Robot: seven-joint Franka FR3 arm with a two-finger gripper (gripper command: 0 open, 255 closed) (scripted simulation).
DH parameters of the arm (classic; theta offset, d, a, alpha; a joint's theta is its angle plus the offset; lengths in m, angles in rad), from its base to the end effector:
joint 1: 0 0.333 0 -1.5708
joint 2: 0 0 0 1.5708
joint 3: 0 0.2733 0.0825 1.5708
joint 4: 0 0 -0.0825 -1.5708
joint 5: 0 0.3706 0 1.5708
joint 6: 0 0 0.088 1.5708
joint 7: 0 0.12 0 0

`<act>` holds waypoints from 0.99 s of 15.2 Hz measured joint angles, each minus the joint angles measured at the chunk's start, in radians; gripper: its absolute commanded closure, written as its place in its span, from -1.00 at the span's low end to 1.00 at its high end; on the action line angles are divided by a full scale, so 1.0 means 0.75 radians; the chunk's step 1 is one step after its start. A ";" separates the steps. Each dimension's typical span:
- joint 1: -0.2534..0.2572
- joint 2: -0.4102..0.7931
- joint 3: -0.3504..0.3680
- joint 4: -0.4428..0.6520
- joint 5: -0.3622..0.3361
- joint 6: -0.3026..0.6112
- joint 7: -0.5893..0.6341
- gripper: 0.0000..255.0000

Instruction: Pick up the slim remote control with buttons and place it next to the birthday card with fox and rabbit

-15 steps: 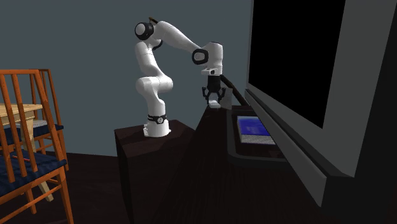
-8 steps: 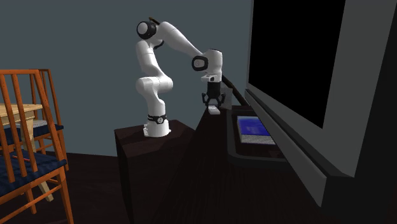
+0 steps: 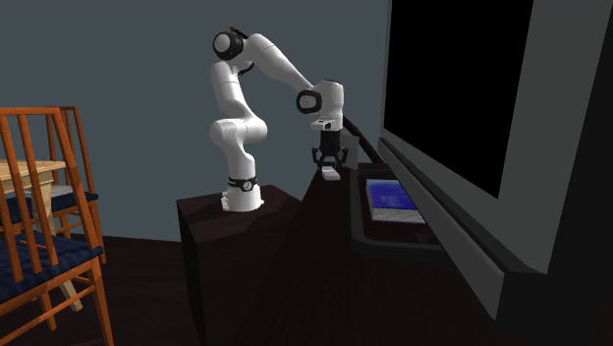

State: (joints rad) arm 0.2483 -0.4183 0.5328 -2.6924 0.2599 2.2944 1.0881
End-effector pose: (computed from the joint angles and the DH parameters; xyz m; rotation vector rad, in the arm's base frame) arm 0.2866 0.2650 0.3005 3.0153 -0.8068 0.0058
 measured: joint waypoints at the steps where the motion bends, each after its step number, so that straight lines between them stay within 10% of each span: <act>1: 0.000 0.000 0.000 0.000 0.000 0.000 0.000 -1.00; 15: 0.013 -0.116 -0.050 0.094 -0.001 -0.207 -0.014 -1.00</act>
State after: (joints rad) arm 0.2581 -0.5056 0.4952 -2.6217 0.2589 2.1390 1.0778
